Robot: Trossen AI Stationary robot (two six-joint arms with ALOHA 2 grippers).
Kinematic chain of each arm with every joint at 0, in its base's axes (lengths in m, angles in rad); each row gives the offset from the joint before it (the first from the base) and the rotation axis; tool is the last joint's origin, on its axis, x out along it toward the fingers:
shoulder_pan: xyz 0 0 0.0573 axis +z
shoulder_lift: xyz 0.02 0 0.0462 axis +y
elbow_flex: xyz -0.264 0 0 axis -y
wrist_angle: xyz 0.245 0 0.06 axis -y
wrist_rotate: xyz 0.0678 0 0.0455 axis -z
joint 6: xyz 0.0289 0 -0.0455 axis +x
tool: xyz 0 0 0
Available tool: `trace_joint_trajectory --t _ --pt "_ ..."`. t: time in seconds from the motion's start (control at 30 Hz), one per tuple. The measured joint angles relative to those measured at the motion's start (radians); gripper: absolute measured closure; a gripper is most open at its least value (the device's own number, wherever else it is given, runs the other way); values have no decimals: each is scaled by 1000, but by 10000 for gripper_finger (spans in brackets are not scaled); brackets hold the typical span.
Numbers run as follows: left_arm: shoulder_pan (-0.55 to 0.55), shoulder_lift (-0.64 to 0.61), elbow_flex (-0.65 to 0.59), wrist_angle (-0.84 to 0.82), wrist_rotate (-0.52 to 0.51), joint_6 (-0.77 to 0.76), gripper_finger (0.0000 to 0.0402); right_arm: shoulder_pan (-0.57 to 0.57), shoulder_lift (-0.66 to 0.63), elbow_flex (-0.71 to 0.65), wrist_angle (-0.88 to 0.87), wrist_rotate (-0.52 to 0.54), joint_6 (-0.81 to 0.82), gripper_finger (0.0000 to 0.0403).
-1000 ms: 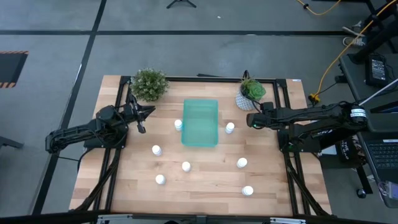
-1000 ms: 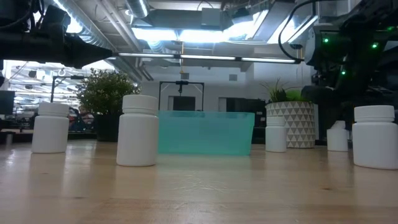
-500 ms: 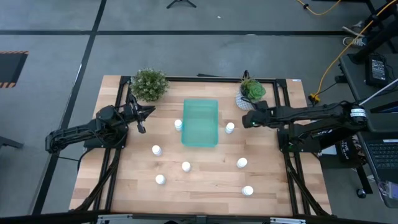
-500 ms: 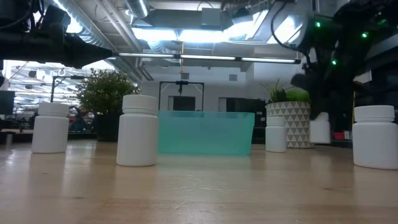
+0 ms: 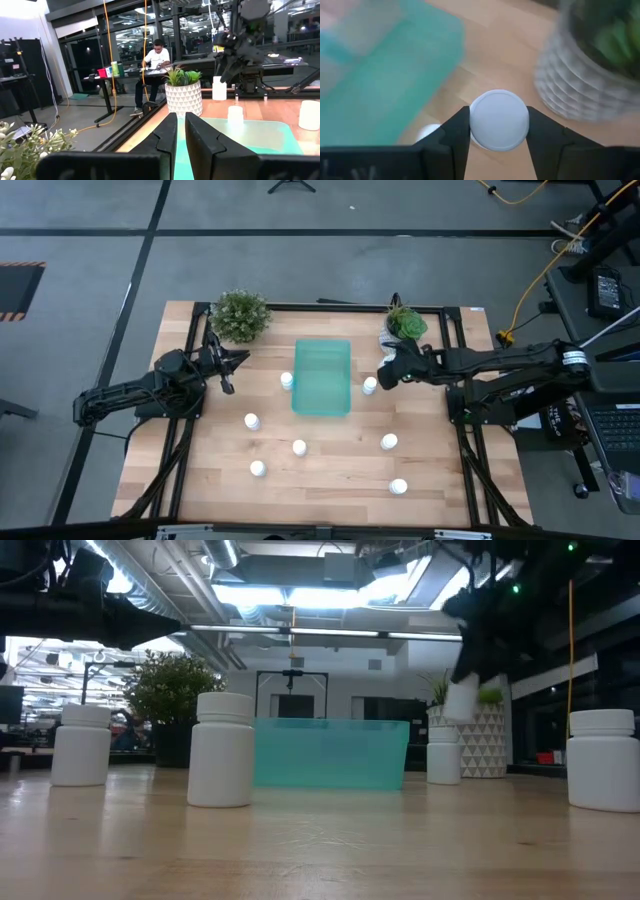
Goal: Pick and place pill bottles into a basket
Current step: Put the white pill bottle into the green bin
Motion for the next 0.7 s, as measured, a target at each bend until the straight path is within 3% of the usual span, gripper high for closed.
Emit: trace_joint_trajectory --t 0.37,0.7 --pt "0 0 0 0 1 0 368 88 0 66 111 -1 -189 248" --pt "0 0 0 0 3 0 368 101 4 92 217 -14 -344 248"
